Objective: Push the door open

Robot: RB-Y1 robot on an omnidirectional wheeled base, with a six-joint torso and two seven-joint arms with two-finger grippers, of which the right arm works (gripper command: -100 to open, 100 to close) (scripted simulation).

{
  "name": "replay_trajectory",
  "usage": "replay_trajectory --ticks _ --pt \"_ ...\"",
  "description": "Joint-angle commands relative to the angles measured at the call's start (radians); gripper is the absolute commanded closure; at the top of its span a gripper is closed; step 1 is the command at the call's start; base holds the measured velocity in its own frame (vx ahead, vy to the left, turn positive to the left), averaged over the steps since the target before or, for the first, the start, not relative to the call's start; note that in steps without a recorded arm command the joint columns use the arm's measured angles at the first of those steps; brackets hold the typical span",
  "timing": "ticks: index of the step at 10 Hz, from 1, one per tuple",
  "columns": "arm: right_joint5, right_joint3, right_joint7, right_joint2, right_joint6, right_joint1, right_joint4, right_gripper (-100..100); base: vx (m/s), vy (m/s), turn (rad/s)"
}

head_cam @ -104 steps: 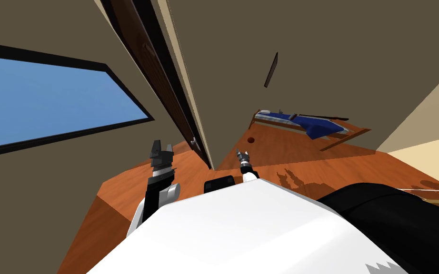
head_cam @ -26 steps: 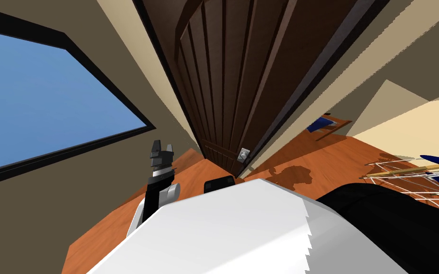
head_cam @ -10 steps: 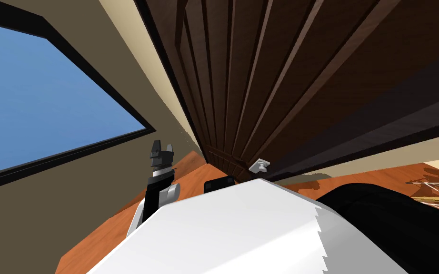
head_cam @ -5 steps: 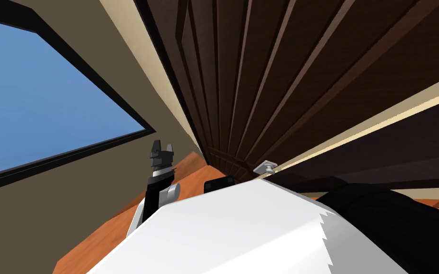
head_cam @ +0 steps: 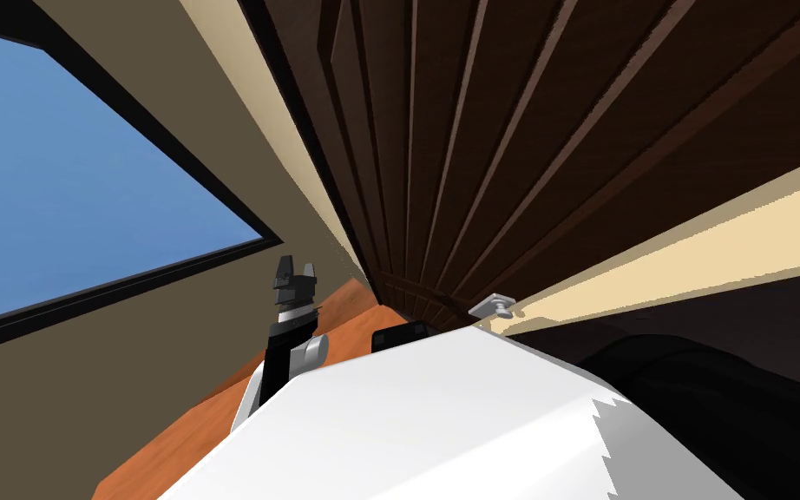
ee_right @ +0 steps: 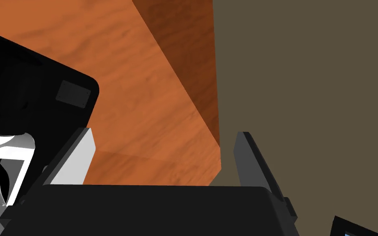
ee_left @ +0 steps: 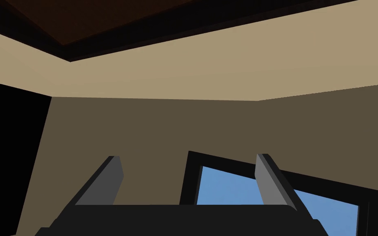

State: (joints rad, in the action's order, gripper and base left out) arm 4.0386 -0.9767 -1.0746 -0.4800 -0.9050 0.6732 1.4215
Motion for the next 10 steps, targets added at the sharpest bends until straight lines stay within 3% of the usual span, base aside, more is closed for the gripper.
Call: replay_trajectory --ticks 1,10 --pt "0.033 -0.009 -0.009 -0.002 -0.004 0.001 -0.012 -100 0.107 -0.017 0.028" --pt "0.217 -0.054 -0.055 -0.028 -0.026 0.016 -0.054 -100 0.108 -0.023 0.041"
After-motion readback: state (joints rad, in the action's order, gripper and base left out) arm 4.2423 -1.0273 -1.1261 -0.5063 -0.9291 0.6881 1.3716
